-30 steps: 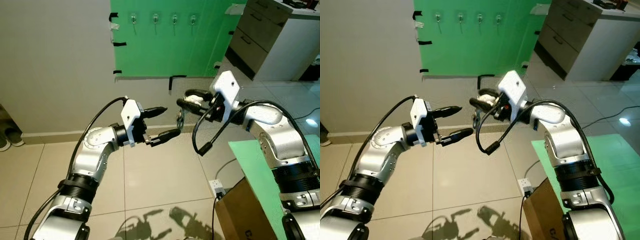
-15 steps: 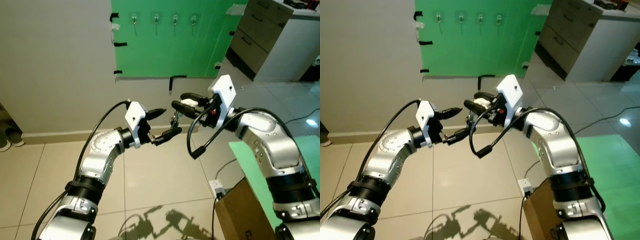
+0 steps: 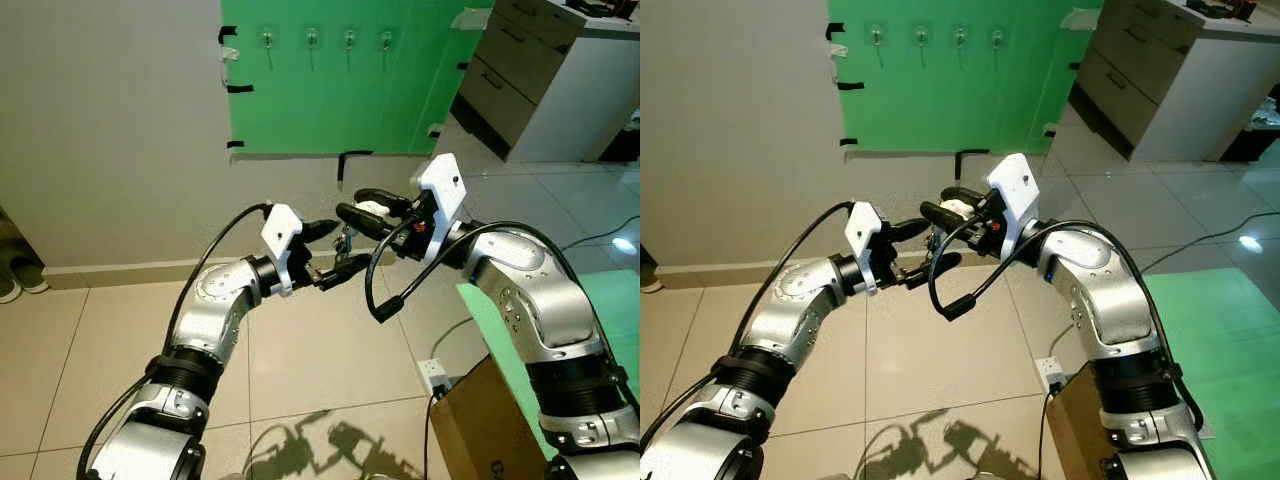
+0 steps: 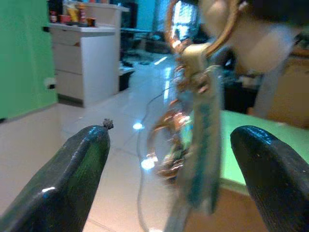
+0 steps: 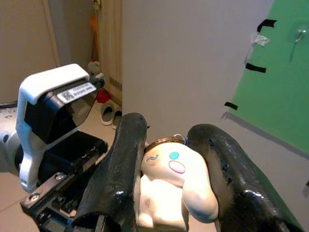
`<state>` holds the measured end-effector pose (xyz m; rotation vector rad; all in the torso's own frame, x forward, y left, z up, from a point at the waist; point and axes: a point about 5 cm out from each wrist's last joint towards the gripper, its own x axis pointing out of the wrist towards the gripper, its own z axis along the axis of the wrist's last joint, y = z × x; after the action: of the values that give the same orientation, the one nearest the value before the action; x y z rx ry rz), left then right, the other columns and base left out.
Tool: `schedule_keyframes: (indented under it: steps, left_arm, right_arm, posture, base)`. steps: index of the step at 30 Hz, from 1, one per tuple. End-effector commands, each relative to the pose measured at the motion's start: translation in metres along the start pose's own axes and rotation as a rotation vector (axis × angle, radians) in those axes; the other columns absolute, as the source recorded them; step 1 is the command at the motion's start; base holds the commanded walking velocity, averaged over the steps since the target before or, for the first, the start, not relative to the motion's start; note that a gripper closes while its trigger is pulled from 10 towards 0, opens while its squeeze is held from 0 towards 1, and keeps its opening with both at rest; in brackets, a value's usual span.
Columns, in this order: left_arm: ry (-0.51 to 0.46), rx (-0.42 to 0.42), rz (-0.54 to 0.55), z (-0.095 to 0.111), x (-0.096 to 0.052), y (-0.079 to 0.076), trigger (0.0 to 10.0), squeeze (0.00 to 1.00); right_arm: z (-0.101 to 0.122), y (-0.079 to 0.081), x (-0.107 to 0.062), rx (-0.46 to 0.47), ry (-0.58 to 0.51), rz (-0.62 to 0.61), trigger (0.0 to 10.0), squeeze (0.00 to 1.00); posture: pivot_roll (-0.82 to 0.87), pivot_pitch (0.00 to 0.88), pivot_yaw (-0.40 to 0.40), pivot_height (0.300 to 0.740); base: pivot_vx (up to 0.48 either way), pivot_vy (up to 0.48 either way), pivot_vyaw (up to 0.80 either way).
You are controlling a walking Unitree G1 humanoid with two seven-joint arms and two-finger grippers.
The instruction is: Hang keys on a hook
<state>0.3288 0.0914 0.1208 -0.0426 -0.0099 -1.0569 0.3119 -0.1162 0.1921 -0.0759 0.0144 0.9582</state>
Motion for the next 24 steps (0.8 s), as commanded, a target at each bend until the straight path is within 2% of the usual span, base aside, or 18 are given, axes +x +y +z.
schedule_keyframes:
  steps: [1, 12, 24]
  left_arm:
    - [-0.02, -0.02, -0.031, 0.0062, 0.0045, -0.0018, 0.0, 0.0]
    - [-0.033, -0.081, -0.064, 0.005, 0.0051, -0.0047, 0.0, 0.0]
    - [-0.027, -0.085, -0.051, 0.0047, 0.0003, -0.0003, 0.0, 0.0]
  right_arm:
    - [0.0021, -0.0006, -0.0028, 0.008, -0.014, -0.018, 10.0, 0.0]
    - [0.0, 0.0049, 0.0012, 0.029, -0.02, -0.013, 10.0, 0.0]
    - [-0.003, 0.0069, 0.0027, 0.038, -0.017, -0.011, 10.0, 0.0]
  posture:
    - [-0.13, 0.0, -0.044, 0.74]
    - [-0.13, 0.0, -0.039, 0.74]
    - [-0.12, 0.0, -0.032, 0.74]
  base:
    - [0.0, 0.0, 0.0]
    - [0.0, 0.0, 0.0]
    - [0.0, 0.0, 0.0]
